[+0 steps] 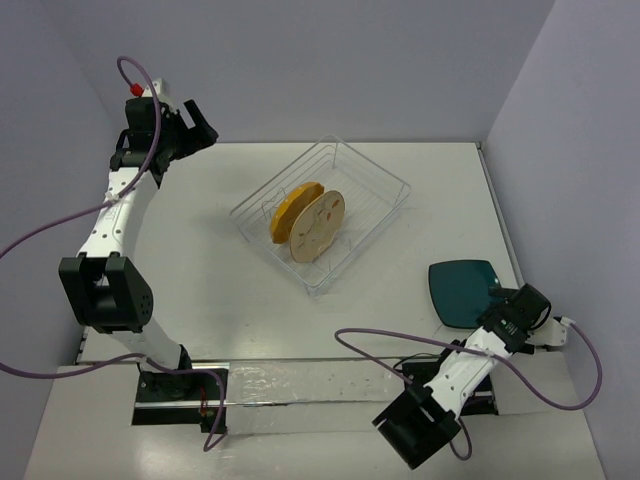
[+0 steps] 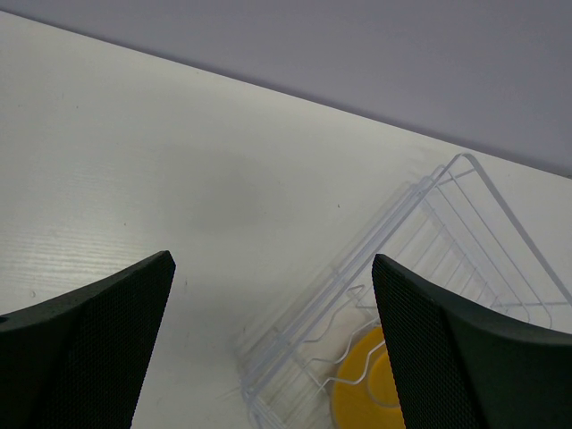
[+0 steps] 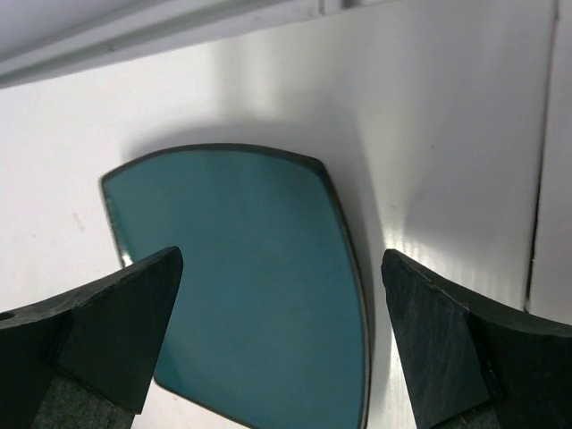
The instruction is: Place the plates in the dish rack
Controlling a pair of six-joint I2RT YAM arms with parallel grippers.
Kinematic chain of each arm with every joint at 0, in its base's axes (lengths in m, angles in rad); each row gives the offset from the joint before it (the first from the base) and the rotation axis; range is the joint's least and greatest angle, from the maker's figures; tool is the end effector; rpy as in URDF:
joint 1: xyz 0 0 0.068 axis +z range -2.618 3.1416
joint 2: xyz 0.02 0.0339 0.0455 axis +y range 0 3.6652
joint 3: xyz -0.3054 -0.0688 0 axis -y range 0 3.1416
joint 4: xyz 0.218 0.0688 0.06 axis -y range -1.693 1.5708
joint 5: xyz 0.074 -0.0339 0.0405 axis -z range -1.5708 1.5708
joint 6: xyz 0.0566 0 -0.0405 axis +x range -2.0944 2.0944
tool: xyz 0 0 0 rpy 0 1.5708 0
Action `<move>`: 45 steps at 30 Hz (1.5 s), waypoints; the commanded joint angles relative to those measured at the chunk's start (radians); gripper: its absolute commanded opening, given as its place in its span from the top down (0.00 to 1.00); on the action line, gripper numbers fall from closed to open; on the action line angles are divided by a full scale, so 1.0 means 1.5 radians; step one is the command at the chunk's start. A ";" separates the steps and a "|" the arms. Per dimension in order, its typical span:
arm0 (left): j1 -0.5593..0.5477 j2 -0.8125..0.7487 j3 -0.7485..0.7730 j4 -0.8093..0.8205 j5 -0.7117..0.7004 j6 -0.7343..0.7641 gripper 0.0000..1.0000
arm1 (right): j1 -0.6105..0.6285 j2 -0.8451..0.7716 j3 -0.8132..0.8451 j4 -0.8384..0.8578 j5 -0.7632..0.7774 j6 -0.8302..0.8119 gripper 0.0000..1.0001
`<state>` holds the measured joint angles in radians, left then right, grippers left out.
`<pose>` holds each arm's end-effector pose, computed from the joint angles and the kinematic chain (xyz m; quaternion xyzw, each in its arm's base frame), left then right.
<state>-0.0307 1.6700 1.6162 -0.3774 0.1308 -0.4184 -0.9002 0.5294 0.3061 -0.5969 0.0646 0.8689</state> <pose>0.3890 -0.0193 0.4112 -0.1273 0.8313 -0.1735 0.5125 0.0414 -0.0581 0.1825 0.7269 0.5801 -0.0358 0.3658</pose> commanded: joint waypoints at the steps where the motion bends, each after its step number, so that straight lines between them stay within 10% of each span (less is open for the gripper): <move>1: 0.003 0.010 0.038 0.006 -0.002 0.009 0.01 | -0.014 0.030 0.003 0.005 0.010 -0.007 0.00; 22: 0.001 0.021 0.077 -0.031 0.030 0.039 0.01 | -0.014 0.208 -0.085 0.245 -0.125 -0.020 0.07; 42: -0.048 0.091 0.133 -0.033 -0.009 0.056 0.01 | -0.014 0.222 -0.086 0.276 -0.185 -0.101 0.77; 45: -0.051 0.086 0.128 -0.033 -0.015 0.059 0.01 | -0.014 0.213 -0.083 0.281 -0.224 -0.118 1.00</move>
<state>-0.0942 1.8148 1.7521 -0.4316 0.1383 -0.3524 -0.9253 0.8498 0.2001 -0.1327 -0.2377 0.7472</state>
